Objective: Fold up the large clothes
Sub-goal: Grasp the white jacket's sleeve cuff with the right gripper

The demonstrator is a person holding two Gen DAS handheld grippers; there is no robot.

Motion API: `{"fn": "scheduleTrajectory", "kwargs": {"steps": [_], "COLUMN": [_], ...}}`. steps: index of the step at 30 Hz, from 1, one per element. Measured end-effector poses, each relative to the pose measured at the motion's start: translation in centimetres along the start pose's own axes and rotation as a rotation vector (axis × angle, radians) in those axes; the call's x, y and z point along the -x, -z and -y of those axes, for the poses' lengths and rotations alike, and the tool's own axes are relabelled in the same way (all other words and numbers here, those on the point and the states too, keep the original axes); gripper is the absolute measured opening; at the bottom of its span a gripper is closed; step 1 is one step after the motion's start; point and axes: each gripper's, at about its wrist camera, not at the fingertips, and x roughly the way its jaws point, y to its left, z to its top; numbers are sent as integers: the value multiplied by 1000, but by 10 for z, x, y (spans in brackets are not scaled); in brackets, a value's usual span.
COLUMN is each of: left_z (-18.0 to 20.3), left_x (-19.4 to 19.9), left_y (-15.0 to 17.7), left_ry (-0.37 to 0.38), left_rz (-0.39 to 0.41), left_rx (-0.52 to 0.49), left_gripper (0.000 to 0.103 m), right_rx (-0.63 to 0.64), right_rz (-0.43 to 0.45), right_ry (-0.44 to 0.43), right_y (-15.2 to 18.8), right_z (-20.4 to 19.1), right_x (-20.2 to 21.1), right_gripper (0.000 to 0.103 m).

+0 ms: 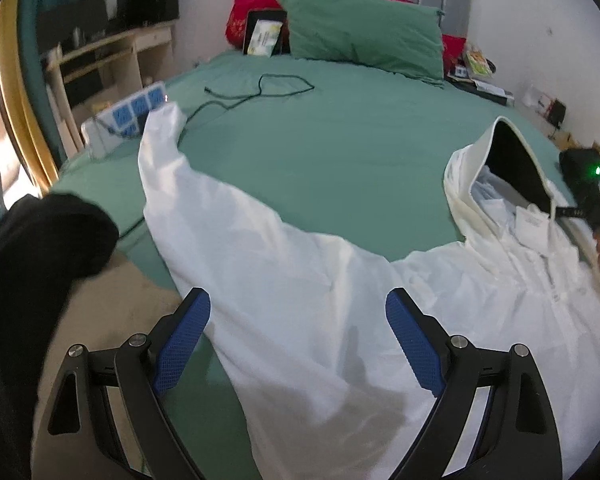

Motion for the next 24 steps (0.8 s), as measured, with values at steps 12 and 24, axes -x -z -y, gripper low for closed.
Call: {"fn": "scheduleTrajectory", "kwargs": {"steps": [12,24], "left_z": [-7,-13], "left_x": [53,24], "left_y": [-11,-10], "left_ry": [106,-45], "left_rz": [91,60], "left_rx": [75,75], "left_gripper": [92,92], "right_rx": [113,44], "right_rz": [144,49], "right_ry": [26,79], "right_y": [26,13], "right_z": [-46,-29], "right_x": [129,50], "right_gripper": [1,78]}}
